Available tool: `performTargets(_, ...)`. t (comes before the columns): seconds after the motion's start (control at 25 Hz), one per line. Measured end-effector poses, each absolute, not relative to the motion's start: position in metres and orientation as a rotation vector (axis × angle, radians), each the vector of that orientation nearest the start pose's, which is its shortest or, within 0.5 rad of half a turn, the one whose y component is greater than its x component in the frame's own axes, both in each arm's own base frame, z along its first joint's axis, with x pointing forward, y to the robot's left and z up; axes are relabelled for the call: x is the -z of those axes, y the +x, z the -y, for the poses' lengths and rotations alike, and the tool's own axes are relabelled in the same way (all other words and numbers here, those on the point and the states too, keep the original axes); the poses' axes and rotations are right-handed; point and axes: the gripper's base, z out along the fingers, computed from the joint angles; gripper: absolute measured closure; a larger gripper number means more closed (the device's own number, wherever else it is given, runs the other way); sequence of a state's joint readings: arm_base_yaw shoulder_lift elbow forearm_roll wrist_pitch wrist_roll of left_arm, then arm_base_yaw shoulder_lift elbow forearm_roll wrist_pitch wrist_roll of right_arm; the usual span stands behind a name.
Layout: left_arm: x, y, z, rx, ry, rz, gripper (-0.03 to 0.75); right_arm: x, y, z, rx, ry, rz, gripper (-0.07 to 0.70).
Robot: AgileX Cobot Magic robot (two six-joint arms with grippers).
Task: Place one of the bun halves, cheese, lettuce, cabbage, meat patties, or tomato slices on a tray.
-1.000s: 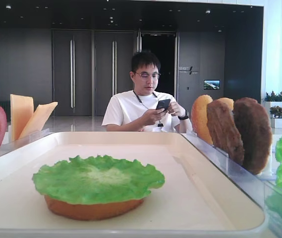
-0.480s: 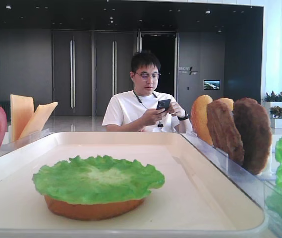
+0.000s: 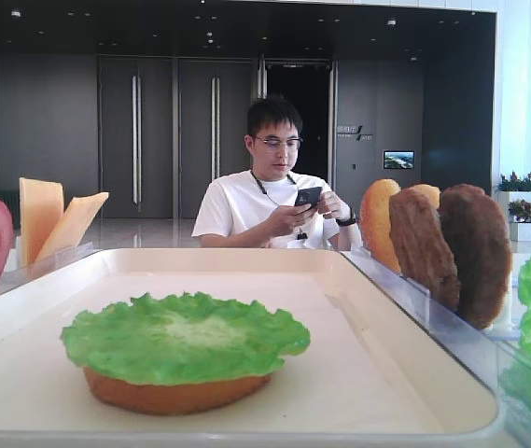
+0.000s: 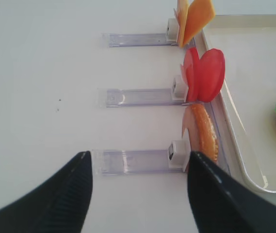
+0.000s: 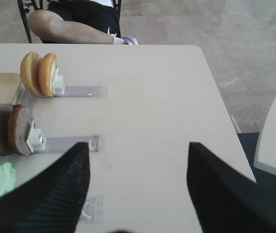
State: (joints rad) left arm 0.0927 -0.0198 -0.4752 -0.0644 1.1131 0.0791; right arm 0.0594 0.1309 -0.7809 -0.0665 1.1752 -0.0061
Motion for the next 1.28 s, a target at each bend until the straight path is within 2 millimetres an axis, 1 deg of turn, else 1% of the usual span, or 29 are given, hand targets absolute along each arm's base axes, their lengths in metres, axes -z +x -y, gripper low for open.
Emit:
performTargets(0.12,-0.266,-0.007,0.006,-0.026,-0.009,-2.100,0.244,-0.334,-0.032,0.008,0.038,-0.043,-1.968,0.185)
performTargets(0.24,-0.266,-0.007,0.006,-0.026,-0.009,-2.100,0.244,-0.324,-0.039,0.008,0.037,-0.042,-1.946,0.185)
performTargets(0.56,-0.266,-0.007,0.006,-0.026,-0.009,-2.100,0.244,-0.311,-0.033,0.007,0.025,-0.047,-1.986,0.185)
performTargets(0.64,-0.266,-0.007,0.006,-0.026,-0.009,-2.100,0.244,-0.304,-0.029,0.006,0.021,-0.050,-2.014,0.181)
performTargets(0.84,-0.266,-0.007,0.006,-0.026,-0.009,-2.100,0.244,-0.284,-0.018,0.003,-0.006,-0.058,-2.084,0.139)
performTargets(1.0,-0.266,-0.007,0.006,-0.026,-0.009,-2.100,0.244,-0.272,-0.012,0.001,-0.030,-0.072,-2.126,0.132)
performTargets(1.28,-0.266,-0.007,0.006,-0.026,-0.009,-2.100,0.244,-0.270,-0.010,0.000,-0.035,-0.093,-2.119,0.131)
